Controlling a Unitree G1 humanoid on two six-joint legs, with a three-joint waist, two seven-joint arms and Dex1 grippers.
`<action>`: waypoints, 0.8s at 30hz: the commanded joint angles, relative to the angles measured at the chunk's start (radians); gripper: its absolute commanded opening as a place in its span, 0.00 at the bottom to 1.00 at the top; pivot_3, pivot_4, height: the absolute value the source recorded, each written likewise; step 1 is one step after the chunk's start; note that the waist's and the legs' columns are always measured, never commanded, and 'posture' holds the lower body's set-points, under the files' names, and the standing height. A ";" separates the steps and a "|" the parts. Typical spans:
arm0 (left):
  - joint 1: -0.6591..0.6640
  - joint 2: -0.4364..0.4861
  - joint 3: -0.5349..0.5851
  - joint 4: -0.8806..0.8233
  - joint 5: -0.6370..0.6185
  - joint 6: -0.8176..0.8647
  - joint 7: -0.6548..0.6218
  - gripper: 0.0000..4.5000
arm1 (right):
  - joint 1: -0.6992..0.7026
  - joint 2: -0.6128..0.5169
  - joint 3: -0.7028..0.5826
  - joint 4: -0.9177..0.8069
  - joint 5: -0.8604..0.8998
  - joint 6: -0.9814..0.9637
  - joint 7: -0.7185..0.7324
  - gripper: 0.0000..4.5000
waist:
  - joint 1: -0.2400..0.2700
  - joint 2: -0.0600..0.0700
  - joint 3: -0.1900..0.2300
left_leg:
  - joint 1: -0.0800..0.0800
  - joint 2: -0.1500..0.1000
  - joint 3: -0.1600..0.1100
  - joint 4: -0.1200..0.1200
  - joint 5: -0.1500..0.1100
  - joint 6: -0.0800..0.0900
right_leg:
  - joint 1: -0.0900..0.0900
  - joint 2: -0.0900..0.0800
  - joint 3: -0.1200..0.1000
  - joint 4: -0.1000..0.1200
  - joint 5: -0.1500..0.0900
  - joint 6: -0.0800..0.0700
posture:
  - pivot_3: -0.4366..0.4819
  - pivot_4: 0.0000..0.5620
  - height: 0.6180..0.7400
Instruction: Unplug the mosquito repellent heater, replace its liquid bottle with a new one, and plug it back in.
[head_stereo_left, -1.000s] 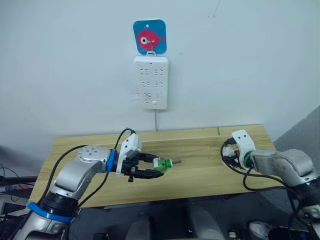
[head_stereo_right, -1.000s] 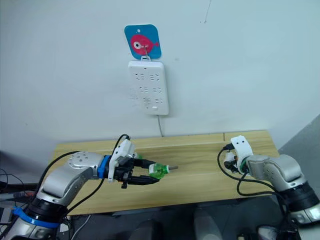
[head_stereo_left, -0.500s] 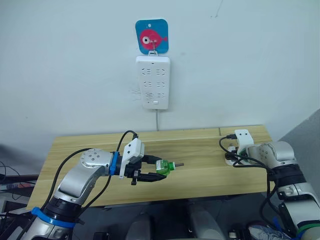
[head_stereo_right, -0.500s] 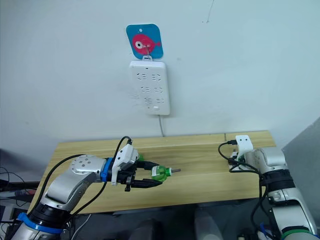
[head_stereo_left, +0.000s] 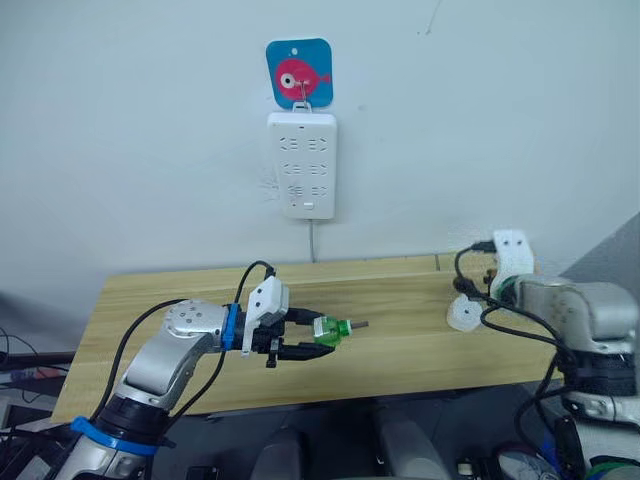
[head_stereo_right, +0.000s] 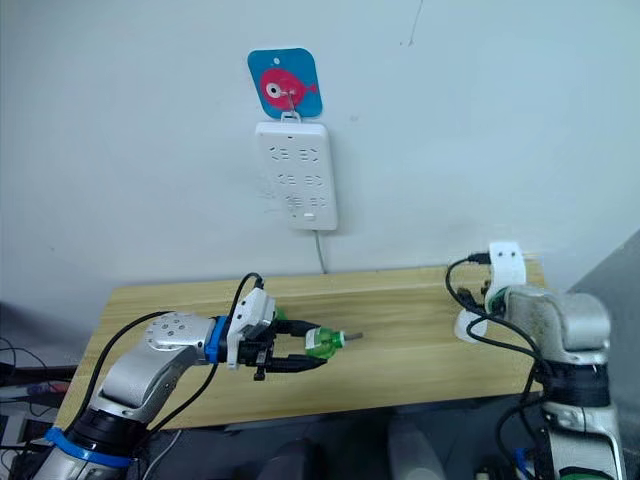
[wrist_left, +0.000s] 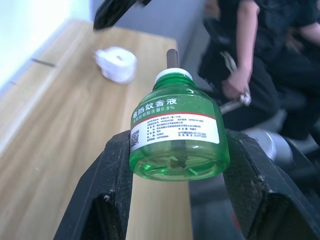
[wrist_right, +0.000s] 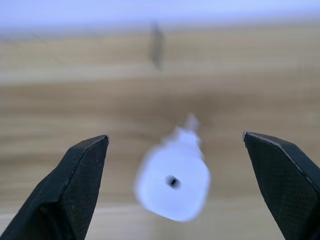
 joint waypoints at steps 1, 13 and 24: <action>0.006 -0.074 0.056 -0.025 -0.006 -0.063 0.104 0.49 | 0.100 0.044 -0.071 -0.295 0.131 -0.002 0.103 1.00 | 0.002 0.000 0.000 | 0.000 0.000 -0.001 0.000 0.000 0.000 | 0.000 0.000 -0.001 0.000 0.000 0.000 | 0.28 0.31 0.94; -0.028 -0.244 0.061 -0.062 0.048 -0.148 0.323 0.49 | 0.199 0.439 -0.061 -0.424 0.540 -0.101 0.053 1.00 | -0.033 0.000 0.000 | 0.003 0.000 0.004 0.001 0.001 0.000 | 0.002 0.001 0.001 0.000 0.000 0.003 | 0.25 0.29 0.94; -0.020 -0.253 0.040 -0.115 0.052 -0.169 0.348 0.49 | 0.107 0.509 0.005 -0.243 0.607 -0.211 -0.036 0.92 | -0.034 0.000 0.000 | 0.001 0.000 0.001 0.000 0.001 0.000 | 0.001 0.003 0.001 -0.001 0.002 -0.001 | 0.28 0.28 0.94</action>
